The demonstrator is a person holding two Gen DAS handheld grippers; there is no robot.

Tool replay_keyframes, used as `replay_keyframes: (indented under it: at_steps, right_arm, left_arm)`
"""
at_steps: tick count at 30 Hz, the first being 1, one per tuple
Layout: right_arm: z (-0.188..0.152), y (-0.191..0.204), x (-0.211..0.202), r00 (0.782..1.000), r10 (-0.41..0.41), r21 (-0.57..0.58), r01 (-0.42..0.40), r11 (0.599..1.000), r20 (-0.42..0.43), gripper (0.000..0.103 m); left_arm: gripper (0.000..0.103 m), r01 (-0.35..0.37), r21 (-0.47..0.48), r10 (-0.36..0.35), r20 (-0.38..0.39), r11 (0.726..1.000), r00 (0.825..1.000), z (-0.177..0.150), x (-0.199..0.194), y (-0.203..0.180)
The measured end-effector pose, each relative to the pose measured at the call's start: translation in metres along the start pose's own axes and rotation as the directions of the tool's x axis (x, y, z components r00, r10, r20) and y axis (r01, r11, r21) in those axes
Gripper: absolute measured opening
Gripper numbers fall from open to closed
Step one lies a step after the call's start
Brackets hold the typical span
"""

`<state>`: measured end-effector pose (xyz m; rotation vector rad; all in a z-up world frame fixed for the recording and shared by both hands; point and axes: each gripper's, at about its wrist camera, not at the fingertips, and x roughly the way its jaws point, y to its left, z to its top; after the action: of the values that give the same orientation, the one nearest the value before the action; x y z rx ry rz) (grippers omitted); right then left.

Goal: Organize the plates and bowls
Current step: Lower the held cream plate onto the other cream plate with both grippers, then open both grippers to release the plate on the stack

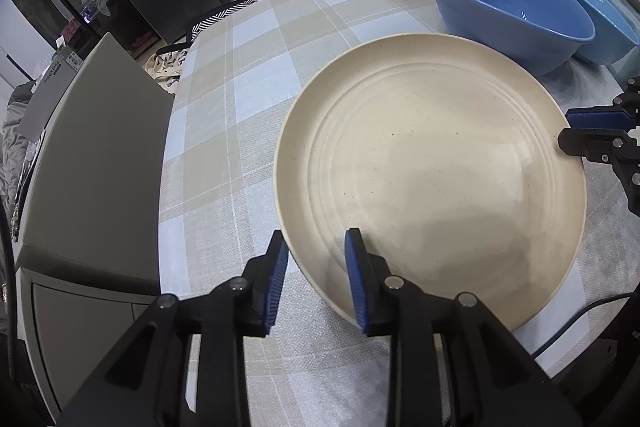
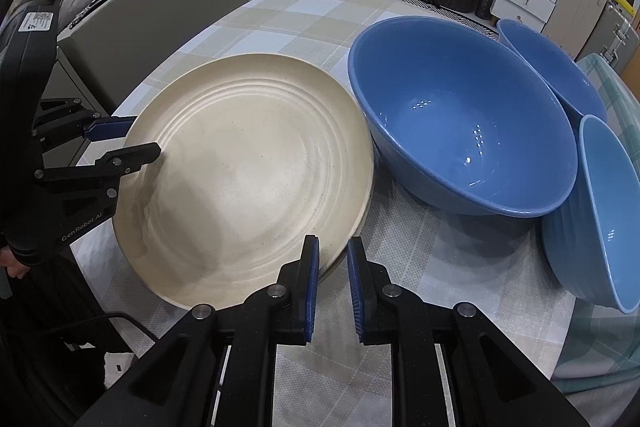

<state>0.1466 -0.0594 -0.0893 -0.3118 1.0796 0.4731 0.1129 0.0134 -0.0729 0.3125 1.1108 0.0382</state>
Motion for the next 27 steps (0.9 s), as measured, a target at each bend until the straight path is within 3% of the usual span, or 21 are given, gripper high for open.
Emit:
replay_keyframes:
  at_steps: [7,10,13,15,19,21,22,24,27]
  right_arm:
    - [0.0,-0.004,0.0,1.0,0.013,0.011,-0.012,1.0,-0.003,0.014]
    - [0.002,-0.006,0.0,1.0,0.026,0.016,-0.026,1.0,-0.002,0.02]
    - [0.003,-0.005,-0.003,0.999,0.037,0.013,-0.037,0.999,0.013,0.035]
    - [0.004,-0.004,-0.005,0.999,0.045,0.015,-0.045,0.999,0.021,0.05]
    - [0.004,-0.003,-0.005,0.998,0.051,0.015,-0.052,0.999,0.02,0.057]
    - [0.004,-0.003,-0.006,0.998,0.065,0.02,-0.065,0.998,0.026,0.07]
    - [0.004,-0.003,-0.007,0.997,0.07,0.023,-0.071,0.997,0.03,0.072]
    - [0.004,-0.002,-0.009,0.996,0.08,0.025,-0.081,0.996,0.035,0.08]
    - [0.005,-0.001,-0.011,0.996,0.085,0.021,-0.086,0.996,0.038,0.087]
  left_arm:
    - [0.034,0.025,-0.009,-0.025,-0.008,1.0,1.0,0.001,0.001,0.003]
    - [0.048,0.048,-0.02,-0.048,-0.01,0.999,0.999,0.001,0.001,0.006]
    - [0.048,0.064,-0.038,-0.064,-0.005,0.997,0.998,0.002,0.0,0.01]
    - [0.049,0.071,-0.052,-0.071,-0.004,0.996,0.997,0.002,0.0,0.013]
    - [0.052,0.097,-0.08,-0.097,0.0,0.992,0.995,0.003,-0.002,0.019]
    - [0.056,0.11,-0.091,-0.11,0.007,0.99,0.994,0.003,-0.003,0.021]
    - [0.06,0.114,-0.097,-0.114,0.009,0.989,0.993,0.004,-0.004,0.022]
    - [0.09,0.111,-0.11,-0.11,0.021,0.988,0.994,0.004,-0.007,0.025]
    - [0.1,0.077,-0.131,-0.069,0.07,0.988,0.995,0.007,-0.017,0.029]
